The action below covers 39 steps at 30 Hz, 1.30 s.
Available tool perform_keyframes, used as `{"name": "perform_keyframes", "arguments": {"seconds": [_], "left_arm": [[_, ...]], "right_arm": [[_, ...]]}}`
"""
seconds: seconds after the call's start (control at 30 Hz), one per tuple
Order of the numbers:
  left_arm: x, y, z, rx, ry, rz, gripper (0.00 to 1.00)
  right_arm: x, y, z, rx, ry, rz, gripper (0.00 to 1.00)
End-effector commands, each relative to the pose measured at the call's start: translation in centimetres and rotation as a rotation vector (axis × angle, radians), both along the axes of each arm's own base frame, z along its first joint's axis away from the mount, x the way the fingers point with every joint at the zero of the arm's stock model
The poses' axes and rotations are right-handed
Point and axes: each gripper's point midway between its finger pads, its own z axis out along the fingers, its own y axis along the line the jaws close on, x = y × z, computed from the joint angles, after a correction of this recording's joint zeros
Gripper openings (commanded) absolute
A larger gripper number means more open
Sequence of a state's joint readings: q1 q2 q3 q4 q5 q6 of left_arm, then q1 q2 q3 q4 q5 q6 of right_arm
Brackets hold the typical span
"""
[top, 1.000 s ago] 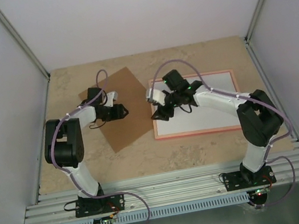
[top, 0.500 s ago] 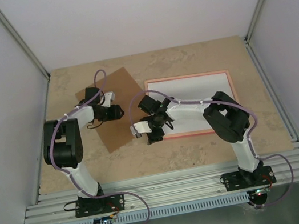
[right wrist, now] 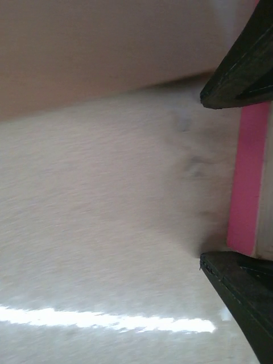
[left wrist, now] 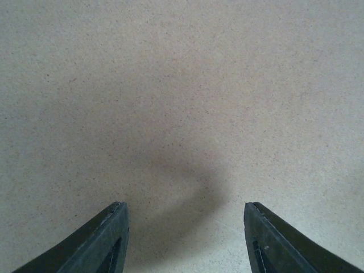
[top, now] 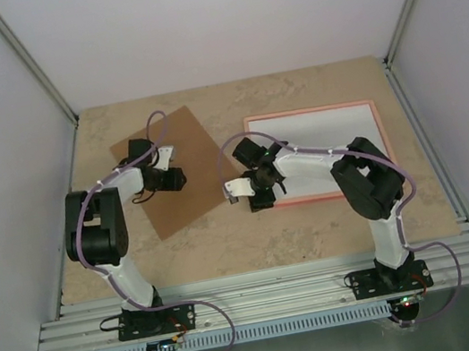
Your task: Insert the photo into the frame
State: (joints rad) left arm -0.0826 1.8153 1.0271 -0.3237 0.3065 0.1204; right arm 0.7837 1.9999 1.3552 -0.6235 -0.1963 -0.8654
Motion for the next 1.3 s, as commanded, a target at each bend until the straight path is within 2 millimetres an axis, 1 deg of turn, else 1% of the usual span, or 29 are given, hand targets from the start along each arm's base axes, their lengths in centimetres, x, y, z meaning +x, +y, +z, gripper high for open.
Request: {"name": "perform_keyframes", "arguments": {"seconds": [0.0,0.1,0.2,0.3,0.37,0.4,0.47,0.53,0.6,0.67,0.73,0.87,1.03,1.1,1.17,1.27], "left_arm": [[-5.6,4.0,-5.4,0.159,0.246,0.027,0.59],[-5.5,4.0,-5.1,0.16,0.232,-0.003,0.59],[-5.2,3.1,-4.1,0.118,0.201,-0.042,0.6],[-4.6,1.8,-2.3,0.048,0.148,-0.076,0.63],[-4.3,1.1,-1.1,0.005,0.108,-0.089,0.66],[-4.1,0.9,-0.3,-0.009,0.088,-0.087,0.67],[-4.0,0.6,0.8,-0.035,0.057,-0.072,0.69],[-3.7,0.8,2.2,-0.07,0.017,-0.037,0.72],[-3.1,2.0,3.5,-0.095,-0.021,0.035,0.76],[-2.7,4.2,4.4,-0.116,-0.042,0.148,0.8],[-2.6,6.5,4.9,-0.15,-0.044,0.264,0.82],[-3.4,11.0,4.6,-0.216,-0.008,0.462,0.83],[-4.8,14.6,3.4,-0.277,0.044,0.625,0.83],[-5.1,15.3,2.8,-0.282,0.056,0.655,0.83],[-5.2,15.4,2.2,-0.285,0.077,0.666,0.83],[-4.9,14.6,1.4,-0.347,0.11,0.637,0.82]], "right_arm": [[0.0,-3.1,0.4,-0.051,0.021,-0.07,0.69],[0.2,-3.1,1.0,-0.008,0.067,-0.114,0.7],[1.0,-1.6,2.9,0.096,0.137,-0.191,0.71],[3.1,0.5,5.7,0.253,0.232,-0.319,0.71],[4.6,1.3,6.7,0.329,0.312,-0.423,0.71],[5.5,1.2,6.7,0.358,0.377,-0.501,0.71],[6.8,1.3,7.0,0.42,0.492,-0.601,0.69],[8.1,0.9,6.8,0.471,0.608,-0.698,0.68],[8.9,0.7,6.4,0.498,0.677,-0.759,0.67],[9.5,0.9,6.2,0.504,0.681,-0.777,0.67],[9.9,1.3,6.0,0.513,0.722,-0.814,0.67],[10.8,2.3,5.5,0.536,0.783,-0.838,0.66],[12.3,3.3,4.2,0.533,0.791,-0.865,0.65],[12.8,3.6,3.3,0.523,0.784,-0.88,0.65],[13.1,3.8,2.0,0.502,0.782,-0.899,0.66],[12.8,4.1,0.4,0.484,0.821,-0.909,0.66]]}}
